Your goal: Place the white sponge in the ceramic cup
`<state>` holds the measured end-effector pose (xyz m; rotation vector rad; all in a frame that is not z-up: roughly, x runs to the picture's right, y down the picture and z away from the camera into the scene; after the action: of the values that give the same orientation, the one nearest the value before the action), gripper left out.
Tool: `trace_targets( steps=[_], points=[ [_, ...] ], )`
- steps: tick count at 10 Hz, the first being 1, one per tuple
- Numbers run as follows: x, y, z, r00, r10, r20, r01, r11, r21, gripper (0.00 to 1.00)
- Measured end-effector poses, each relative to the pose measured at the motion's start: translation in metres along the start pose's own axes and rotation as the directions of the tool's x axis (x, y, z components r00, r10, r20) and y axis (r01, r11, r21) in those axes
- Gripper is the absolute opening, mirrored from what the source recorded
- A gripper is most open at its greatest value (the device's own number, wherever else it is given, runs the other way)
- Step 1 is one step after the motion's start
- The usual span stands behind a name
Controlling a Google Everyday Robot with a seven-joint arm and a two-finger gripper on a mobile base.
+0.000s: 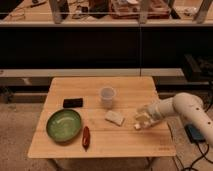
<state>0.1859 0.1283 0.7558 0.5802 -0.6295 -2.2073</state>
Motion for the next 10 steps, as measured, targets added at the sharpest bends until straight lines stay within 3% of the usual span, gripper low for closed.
trace_targets(
  steps=[2,4,10],
  points=[
    [0.0036,-0.0021,0.0023,1.0,0.002,0.001,-0.002,1.0,-0.001,0.67],
    [0.0051,-0.0025,0.0034,1.0,0.0,0.001,0.0,1.0,0.001,0.79],
    [0.0052,-0.0025,0.0033,1.0,0.0,0.001,0.0,1.0,0.001,0.8]
  ],
)
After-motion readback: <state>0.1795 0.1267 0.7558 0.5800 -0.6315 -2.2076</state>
